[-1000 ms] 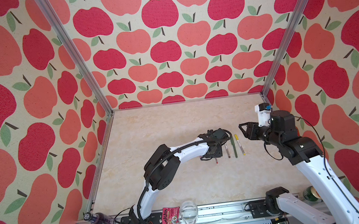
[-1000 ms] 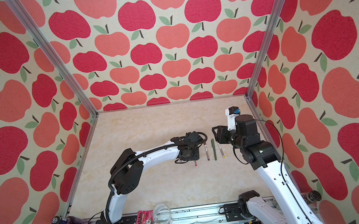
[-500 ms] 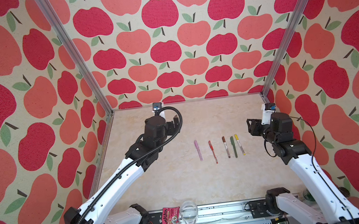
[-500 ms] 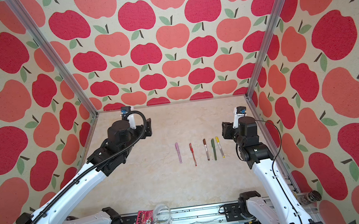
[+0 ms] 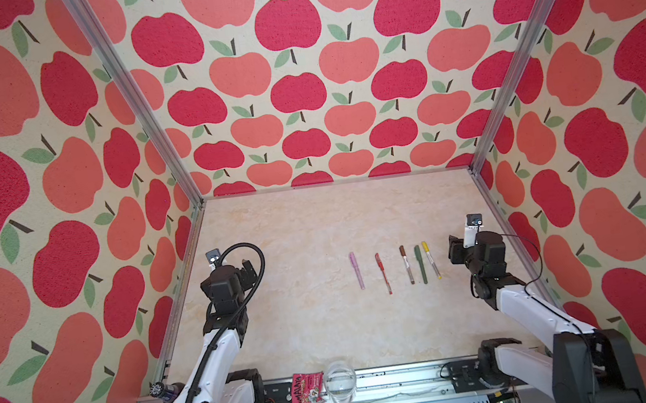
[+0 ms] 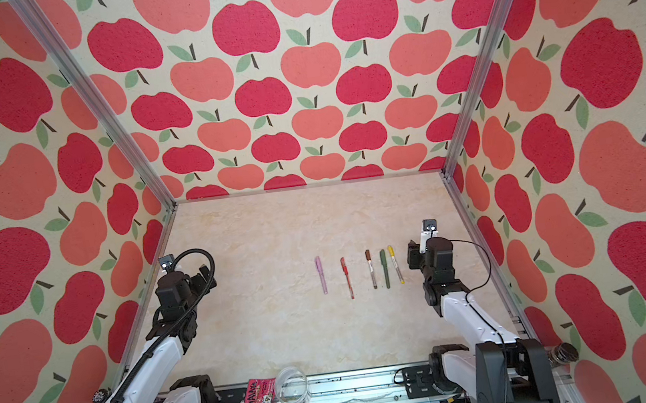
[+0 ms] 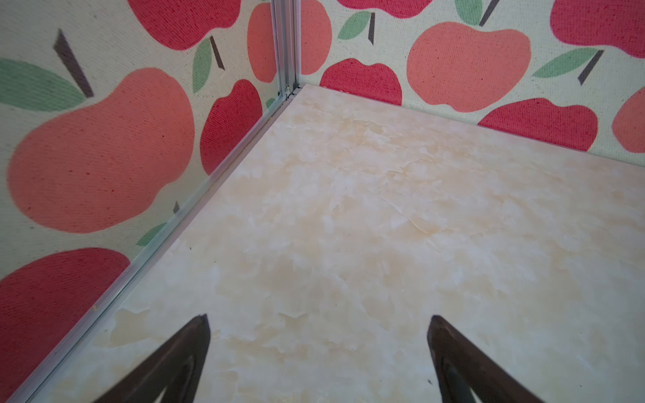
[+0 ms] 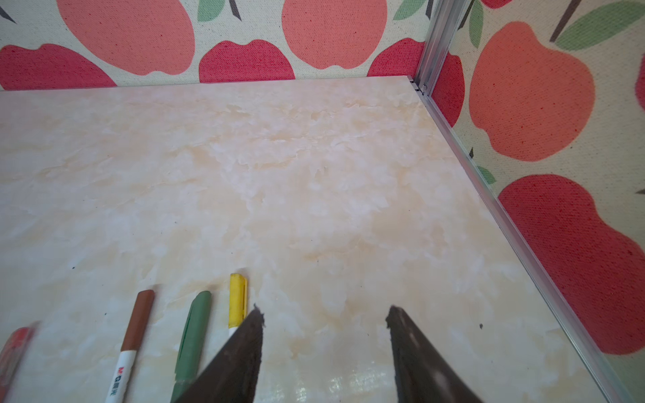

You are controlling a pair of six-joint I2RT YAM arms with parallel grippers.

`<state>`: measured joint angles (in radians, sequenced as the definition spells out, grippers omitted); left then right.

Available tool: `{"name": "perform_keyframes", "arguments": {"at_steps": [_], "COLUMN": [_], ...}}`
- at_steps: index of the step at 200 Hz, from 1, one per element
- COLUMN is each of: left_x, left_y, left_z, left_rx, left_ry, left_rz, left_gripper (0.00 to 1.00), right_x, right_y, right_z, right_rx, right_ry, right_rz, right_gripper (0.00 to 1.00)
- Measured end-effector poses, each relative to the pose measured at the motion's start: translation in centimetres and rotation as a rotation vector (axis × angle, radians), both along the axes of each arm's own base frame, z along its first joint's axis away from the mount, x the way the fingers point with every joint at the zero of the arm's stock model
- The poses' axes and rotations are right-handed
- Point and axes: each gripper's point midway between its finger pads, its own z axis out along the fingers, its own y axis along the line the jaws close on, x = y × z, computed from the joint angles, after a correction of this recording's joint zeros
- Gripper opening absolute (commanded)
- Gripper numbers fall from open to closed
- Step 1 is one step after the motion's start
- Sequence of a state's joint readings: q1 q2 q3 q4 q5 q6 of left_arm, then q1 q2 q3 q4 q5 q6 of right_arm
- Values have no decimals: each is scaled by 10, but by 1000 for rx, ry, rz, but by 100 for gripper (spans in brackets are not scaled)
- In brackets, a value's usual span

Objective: Insert the pens into the pen caps

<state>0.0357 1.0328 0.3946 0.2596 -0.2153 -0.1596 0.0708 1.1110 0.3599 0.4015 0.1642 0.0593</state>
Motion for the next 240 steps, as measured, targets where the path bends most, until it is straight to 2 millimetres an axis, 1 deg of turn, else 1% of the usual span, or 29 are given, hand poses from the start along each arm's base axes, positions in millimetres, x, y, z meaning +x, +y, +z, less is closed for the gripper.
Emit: {"name": "perform_keyframes", "arguments": {"at_steps": [38,52,60,81,95,102,113,120,125,131,134,153,200,240], "left_x": [25,32,34,43,51,56,59,57,56,56,57,61,65,65], "left_y": [-6,-10,-13,-20,-24,-26,-25,-24,-22,-20,-19,-13,-20,-20], "left_z": [-36,-47,-54,-54,-53,-55,-66,-74,-77,-76,-75,-67,-60,-60], "left_rx": [-7,7,14,42,56,59,55,43,36,27,26,24,28,29], "left_ry": [19,34,54,37,2,-15,-9,15,24,21,13,-15,-45,-47], "left_rz": [-53,-82,-104,-168,-209,-225,-238,-241,-242,-243,-242,-237,-259,-259], "left_gripper": [99,99,99,99,99,99,99,99,99,99,99,99,99,99], "right_x": [9,13,17,26,24,23,28,34,38,43,45,53,52,51], "right_y": [1,1,1,-1,0,0,0,1,1,2,2,4,6,8], "right_z": [-35,-41,-41,-44,-55,-56,-49,-43,-40,-35,-33,-24,-29,-33], "right_rx": [-27,-36,-36,-29,-29,-29,-27,-26,-24,-25,-24,-27,-23,-31], "right_ry": [-19,-35,-56,-116,-96,-91,-106,-120,-127,-133,-137,-159,-138,-118], "right_rz": [18,29,33,45,52,52,52,55,57,61,63,75,83,92], "right_gripper": [63,63,63,67,70,72,75,80,87,98,99,99,99,99]}}
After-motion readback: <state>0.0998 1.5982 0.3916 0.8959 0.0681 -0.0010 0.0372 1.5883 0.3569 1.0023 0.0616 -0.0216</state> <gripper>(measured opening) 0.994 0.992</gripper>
